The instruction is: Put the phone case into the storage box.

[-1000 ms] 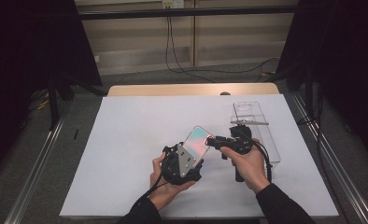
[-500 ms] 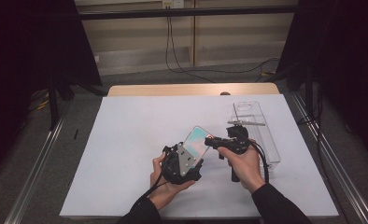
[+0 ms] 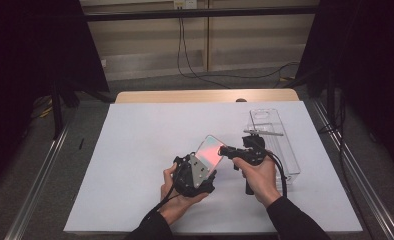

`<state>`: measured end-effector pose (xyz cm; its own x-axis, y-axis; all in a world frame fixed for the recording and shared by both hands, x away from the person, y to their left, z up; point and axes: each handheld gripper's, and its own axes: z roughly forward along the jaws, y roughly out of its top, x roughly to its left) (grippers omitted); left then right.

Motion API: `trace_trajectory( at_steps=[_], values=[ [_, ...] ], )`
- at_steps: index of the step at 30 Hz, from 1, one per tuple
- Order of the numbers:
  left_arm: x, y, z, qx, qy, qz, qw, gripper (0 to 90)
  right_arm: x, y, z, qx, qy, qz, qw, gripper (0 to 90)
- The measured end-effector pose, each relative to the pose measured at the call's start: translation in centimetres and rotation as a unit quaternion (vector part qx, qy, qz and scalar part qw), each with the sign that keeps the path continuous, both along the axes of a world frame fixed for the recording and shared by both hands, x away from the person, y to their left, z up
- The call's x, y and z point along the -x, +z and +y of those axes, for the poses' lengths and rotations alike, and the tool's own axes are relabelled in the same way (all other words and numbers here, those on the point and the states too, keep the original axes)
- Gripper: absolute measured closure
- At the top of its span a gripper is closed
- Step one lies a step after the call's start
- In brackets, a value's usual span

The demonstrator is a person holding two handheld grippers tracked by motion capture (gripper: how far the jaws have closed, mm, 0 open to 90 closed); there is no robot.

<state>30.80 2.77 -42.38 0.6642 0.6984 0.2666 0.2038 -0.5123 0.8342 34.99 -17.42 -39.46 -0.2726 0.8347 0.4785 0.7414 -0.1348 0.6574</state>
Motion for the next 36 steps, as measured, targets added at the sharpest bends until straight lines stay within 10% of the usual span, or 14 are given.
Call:
trace_trajectory(
  at_steps=[13,25,36],
  values=[
    [0.1,-0.2,0.0,-0.013,0.009,-0.011,0.9998,17.0,-0.2,0.0,0.2,-0.017,-0.008,0.003,0.9998,77.9],
    [0.3,0.0,-0.1,-0.011,0.008,-0.024,0.9996,17.1,-0.3,-0.5,1.0,0.015,-0.038,0.018,0.999,73.0],
    [-0.2,-0.4,0.1,-0.009,0.023,-0.017,0.9995,16.8,-0.3,-0.6,1.3,0.013,-0.044,-0.019,0.9988,79.1]
  ],
)
